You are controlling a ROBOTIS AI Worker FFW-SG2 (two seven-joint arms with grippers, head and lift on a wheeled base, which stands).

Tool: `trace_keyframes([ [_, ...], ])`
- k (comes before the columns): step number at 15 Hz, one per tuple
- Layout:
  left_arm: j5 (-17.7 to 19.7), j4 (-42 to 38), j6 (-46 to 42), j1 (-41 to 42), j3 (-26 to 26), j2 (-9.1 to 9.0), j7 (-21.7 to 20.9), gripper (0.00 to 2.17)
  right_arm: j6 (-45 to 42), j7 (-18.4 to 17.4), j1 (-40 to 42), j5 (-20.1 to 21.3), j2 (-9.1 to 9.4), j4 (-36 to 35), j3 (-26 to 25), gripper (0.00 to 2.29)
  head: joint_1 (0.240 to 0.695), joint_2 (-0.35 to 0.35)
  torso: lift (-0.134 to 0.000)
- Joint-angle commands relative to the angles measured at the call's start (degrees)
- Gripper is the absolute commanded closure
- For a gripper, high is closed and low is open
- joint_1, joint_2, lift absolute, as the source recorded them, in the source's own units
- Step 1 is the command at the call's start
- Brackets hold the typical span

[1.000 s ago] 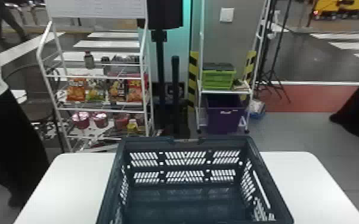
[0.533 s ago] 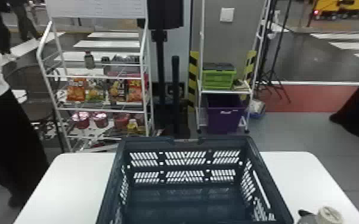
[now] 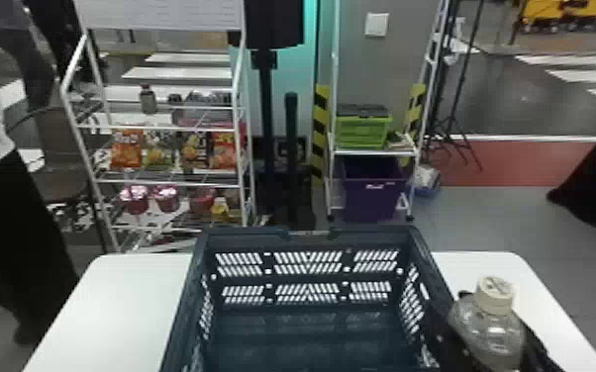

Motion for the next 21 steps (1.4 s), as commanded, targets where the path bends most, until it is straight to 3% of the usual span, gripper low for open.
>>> trace_keyframes([
  [1,-0.22,0.36,-0.13,0.02,-0.46,0.47,0.07,2.15,2.07,0.04,-4.31,3.79,0.05,1.8,1.9,1.59,0.499,0.0,0.0],
  [4,-0.13,1.06,0.04,-0.07,-0.55,0.82,0.07,2.15,12.62,1.36,-13.18,8.27,0.05,5.66,2.78,1.59,0.499,0.0,0.0],
  [5,0.14,1.42,0.22,-0.34,-0.55,0.91,0.25,2.15,23.69,1.71,-19.42,9.86,0.05,6.19,2.43,1.59,0.499,0.0,0.0],
  [7,0.57,2.29,-0.31,-0.51,-0.55,0.91,0.25,2.15,32.66,-3.21,-26.54,9.06,0.05,8.92,5.24,1.59,0.499,0.0,0.0],
  [9,1.01,3.0,-0.48,-0.78,-0.55,0.91,0.16,2.15,44.79,-12.79,-34.8,3.35,0.05,12.69,9.46,1.59,0.499,0.0,0.0],
  [11,1.54,3.44,-0.66,-1.3,-0.55,0.82,0.07,2.15,49.0,-20.35,-41.31,-7.02,0.05,18.67,11.92,1.59,0.499,0.0,0.0],
  [12,1.72,3.7,-0.66,-1.74,-0.55,0.82,0.07,2.15,49.0,-21.66,-44.38,-10.18,0.0,22.8,13.76,1.59,0.499,0.0,0.0],
  [17,2.95,4.14,0.04,-3.06,-0.55,0.91,0.07,2.15,59.73,-22.54,-52.65,-10.71,0.05,34.67,17.1,1.59,0.499,0.0,0.0],
  [21,3.12,4.14,0.92,-3.85,-0.55,1.0,0.07,2.15,62.01,-22.46,-58.01,-12.91,0.05,44.69,18.07,1.48,0.499,0.0,0.0],
])
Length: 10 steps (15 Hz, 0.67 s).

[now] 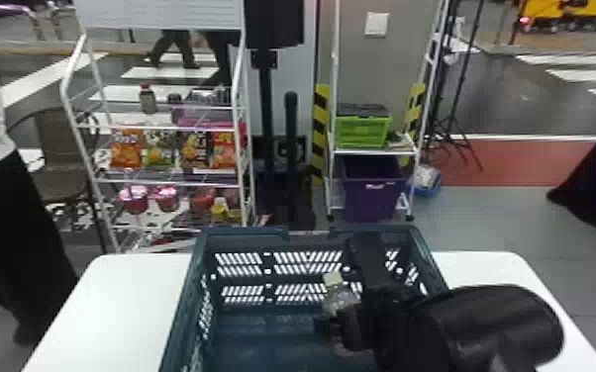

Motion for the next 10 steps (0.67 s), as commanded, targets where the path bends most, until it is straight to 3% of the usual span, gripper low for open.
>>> trace_keyframes([
  [1,0.01,0.01,0.36,-0.26,-0.01,-0.03,0.0,2.15,1.29,0.05,-2.56,-1.87,0.05,4.55,0.87,1.37,0.499,0.0,0.0],
  [4,0.01,0.27,0.18,-0.18,-0.01,-0.12,-0.08,2.15,7.44,-0.04,-3.88,-1.96,0.05,5.07,0.95,0.07,0.499,0.0,0.0],
  [10,0.01,0.54,-0.87,0.09,-0.01,-0.12,-0.26,2.15,8.85,0.05,-3.61,-2.04,0.05,1.03,0.87,0.03,0.499,0.0,0.0],
])
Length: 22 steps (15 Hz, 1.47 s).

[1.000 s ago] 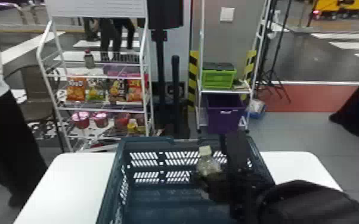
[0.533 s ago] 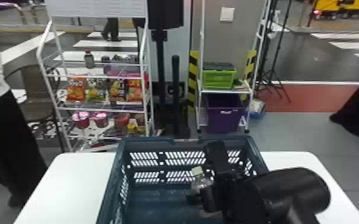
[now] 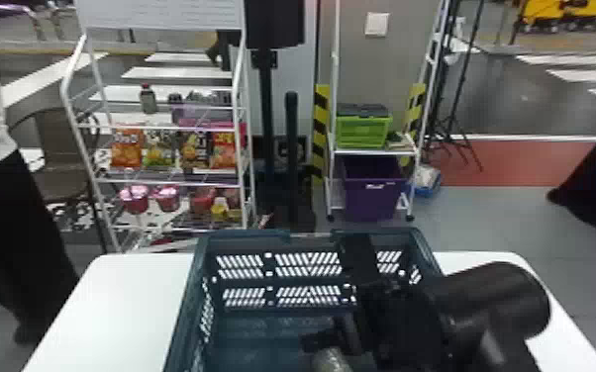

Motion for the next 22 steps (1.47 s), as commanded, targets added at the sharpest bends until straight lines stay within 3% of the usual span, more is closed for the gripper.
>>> trace_keyframes([
  [1,0.0,0.15,-0.42,0.09,0.0,0.01,-0.02,2.15,-0.14,0.01,0.75,0.0,0.05,-1.99,-0.58,0.03,0.499,0.0,0.0],
  [14,0.09,0.33,-0.95,0.17,0.0,-0.25,-1.25,2.15,0.21,0.01,7.96,-0.44,0.05,-15.0,-1.72,0.04,0.499,0.0,0.0],
  [16,0.0,0.24,-2.18,0.53,0.0,-0.16,-1.25,2.15,0.03,0.01,9.54,0.96,-0.09,-19.04,-1.64,0.04,0.499,0.0,0.0],
  [19,-0.09,0.15,-3.58,1.14,0.09,-0.07,-1.25,2.15,-0.32,0.01,12.97,1.75,-2.2,-27.48,-1.72,0.04,0.499,0.0,0.0],
  [20,-0.18,0.15,-3.76,1.14,0.09,-0.07,-1.34,2.15,-1.2,0.1,15.26,1.75,-3.51,-31.43,-2.87,0.04,0.499,0.0,0.0],
  [22,-0.18,0.68,-6.39,1.4,0.09,-0.07,-1.42,2.15,-8.93,0.89,23.87,1.84,-7.82,-38.9,-5.94,0.04,0.499,0.0,0.0],
])
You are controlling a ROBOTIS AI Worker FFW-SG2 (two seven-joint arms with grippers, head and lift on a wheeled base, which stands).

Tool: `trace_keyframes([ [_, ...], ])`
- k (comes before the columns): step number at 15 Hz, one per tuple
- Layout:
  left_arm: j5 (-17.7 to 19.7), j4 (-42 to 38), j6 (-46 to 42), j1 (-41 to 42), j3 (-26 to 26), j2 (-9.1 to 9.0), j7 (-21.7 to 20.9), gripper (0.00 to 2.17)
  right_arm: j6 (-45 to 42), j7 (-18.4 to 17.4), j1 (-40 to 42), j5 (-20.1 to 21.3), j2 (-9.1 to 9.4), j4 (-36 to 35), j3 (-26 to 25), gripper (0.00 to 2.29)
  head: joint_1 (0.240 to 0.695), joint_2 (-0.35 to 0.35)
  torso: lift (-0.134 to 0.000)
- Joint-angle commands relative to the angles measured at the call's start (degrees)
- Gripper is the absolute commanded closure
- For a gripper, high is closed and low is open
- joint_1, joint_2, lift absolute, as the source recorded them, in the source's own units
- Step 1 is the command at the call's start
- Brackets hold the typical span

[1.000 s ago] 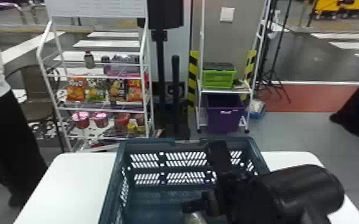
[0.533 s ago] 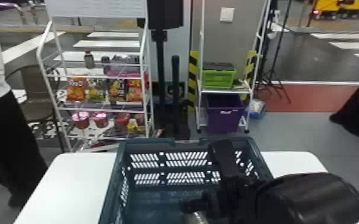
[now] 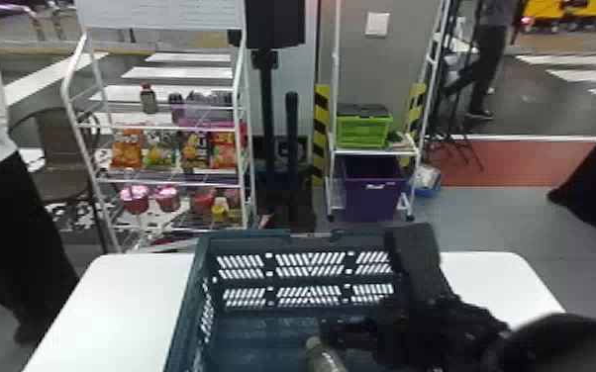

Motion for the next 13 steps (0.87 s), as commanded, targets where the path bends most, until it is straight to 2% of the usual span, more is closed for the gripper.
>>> trace_keyframes([
  [1,-0.09,0.88,-2.3,0.15,0.01,0.0,-0.15,2.15,-13.29,0.41,12.18,-0.37,-5.08,-7.13,-5.1,0.04,0.499,0.0,0.0],
  [2,-0.09,1.32,-2.3,0.15,0.01,0.0,-0.5,2.15,-22.08,1.29,17.98,-1.16,-5.79,-8.36,-8.96,0.04,0.499,0.0,0.0],
  [3,-0.09,1.58,-2.3,0.06,0.01,0.0,-0.59,2.15,-33.33,3.31,24.75,-1.42,-5.61,-8.71,-13.45,0.04,0.499,0.0,0.0],
  [5,-0.36,1.4,-1.95,-0.2,-0.17,0.09,-0.68,2.15,-53.72,6.03,34.77,-3.01,-4.29,-6.87,-20.39,0.04,0.499,0.0,0.0],
  [7,-0.8,0.61,-0.01,-0.46,-0.78,0.09,-0.59,2.15,-70.25,10.34,41.36,-6.17,-1.48,-2.03,-26.46,0.04,0.499,0.0,0.0],
  [8,-1.06,0.35,0.87,-0.55,-0.87,0.09,-0.59,2.15,-76.22,12.01,43.21,-6.96,-0.51,0.52,-27.86,0.04,0.499,0.0,0.0],
  [10,-2.47,-0.09,3.68,-0.9,-2.01,0.09,-0.24,2.15,-90.64,13.94,46.63,-9.07,0.28,8.07,-29.44,0.04,0.499,0.0,0.0],
  [13,-3.7,-0.09,4.91,-0.99,-3.51,0.09,0.55,2.15,-104.35,19.74,48.92,-10.74,3.79,19.06,-31.46,0.04,0.499,0.0,0.0],
])
